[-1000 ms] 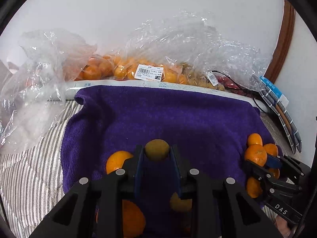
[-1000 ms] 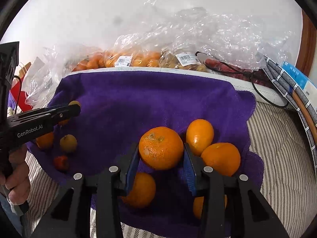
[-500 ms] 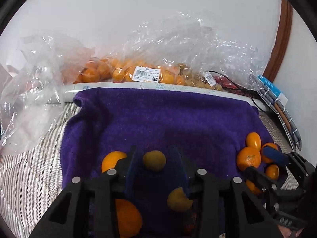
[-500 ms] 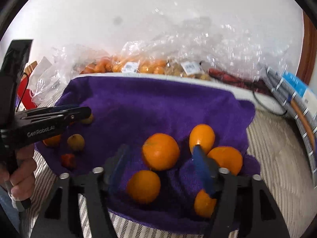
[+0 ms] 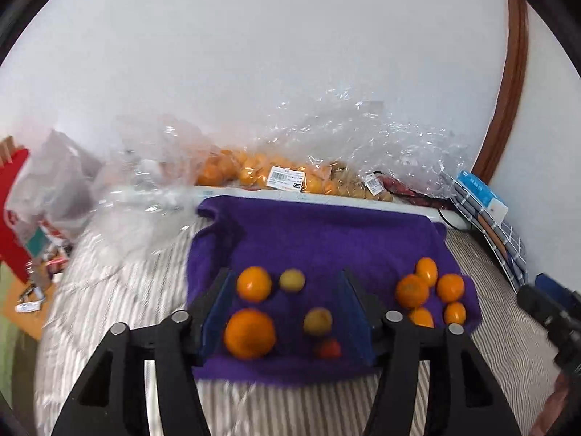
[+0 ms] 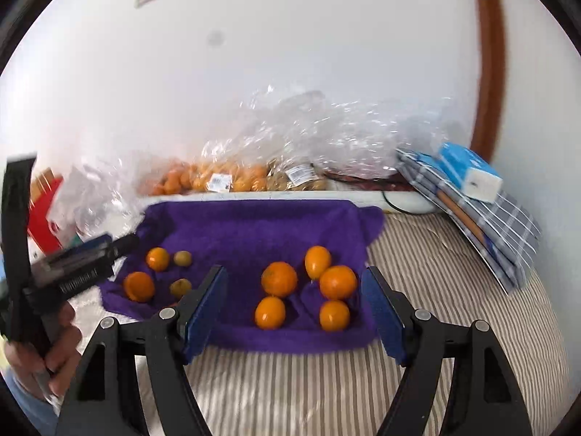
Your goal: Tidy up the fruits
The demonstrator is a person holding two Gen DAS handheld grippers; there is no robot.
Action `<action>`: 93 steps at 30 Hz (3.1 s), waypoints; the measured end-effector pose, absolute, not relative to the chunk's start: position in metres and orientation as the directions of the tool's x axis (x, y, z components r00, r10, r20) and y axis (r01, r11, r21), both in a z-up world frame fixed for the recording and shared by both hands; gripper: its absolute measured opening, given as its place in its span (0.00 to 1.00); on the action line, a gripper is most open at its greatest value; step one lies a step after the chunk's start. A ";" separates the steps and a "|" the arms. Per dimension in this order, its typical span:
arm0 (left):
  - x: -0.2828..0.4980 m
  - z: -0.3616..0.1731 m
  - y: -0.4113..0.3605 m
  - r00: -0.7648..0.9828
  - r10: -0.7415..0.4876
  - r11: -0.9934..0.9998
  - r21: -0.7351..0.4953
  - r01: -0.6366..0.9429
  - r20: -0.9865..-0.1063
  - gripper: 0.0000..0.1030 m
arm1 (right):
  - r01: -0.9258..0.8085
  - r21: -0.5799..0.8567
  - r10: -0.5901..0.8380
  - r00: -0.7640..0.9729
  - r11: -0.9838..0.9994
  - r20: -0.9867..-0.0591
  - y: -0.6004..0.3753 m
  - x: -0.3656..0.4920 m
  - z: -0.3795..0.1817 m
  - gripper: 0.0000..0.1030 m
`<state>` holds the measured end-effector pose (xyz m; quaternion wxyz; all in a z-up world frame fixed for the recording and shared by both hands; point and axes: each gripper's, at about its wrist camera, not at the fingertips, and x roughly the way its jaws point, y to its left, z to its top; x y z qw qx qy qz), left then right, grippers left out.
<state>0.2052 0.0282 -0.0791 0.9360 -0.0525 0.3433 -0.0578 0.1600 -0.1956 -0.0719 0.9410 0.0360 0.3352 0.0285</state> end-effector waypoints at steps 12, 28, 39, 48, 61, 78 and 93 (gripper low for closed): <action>0.093 -0.029 0.027 0.814 -0.063 0.997 -0.076 0.023 -0.577 0.85 | 0.063 0.045 -0.022 0.786 0.997 -0.617 -0.221 0.053 -0.036 0.94; 0.028 0.003 0.003 0.848 -0.019 1.000 -0.005 0.019 -0.529 0.90 | 0.128 0.067 -0.068 0.821 0.990 -0.566 -0.246 -0.026 -0.014 1.00; 0.025 0.003 0.004 0.845 -0.028 1.000 -0.020 0.020 -0.533 0.90 | 0.133 0.045 -0.086 0.824 0.990 -0.560 -0.242 -0.034 -0.014 1.00; 0.022 0.003 0.004 0.848 -0.027 1.000 -0.015 0.022 -0.529 0.90 | 0.136 0.053 -0.082 0.820 0.989 -0.566 -0.240 -0.035 -0.019 1.00; 0.020 -0.001 0.006 0.843 -0.020 1.000 -0.022 0.009 -0.537 0.90 | 0.136 0.045 -0.087 0.818 0.990 -0.568 -0.237 -0.035 -0.022 1.00; 0.022 -0.002 0.012 0.837 -0.027 0.999 -0.033 0.011 -0.546 0.90 | 0.141 0.038 -0.095 0.819 0.989 -0.566 -0.231 -0.035 -0.022 1.00; 0.023 -0.007 0.010 0.830 -0.022 1.000 -0.031 0.006 -0.557 0.90 | 0.144 0.045 -0.093 0.817 0.989 -0.569 -0.230 -0.035 -0.024 1.00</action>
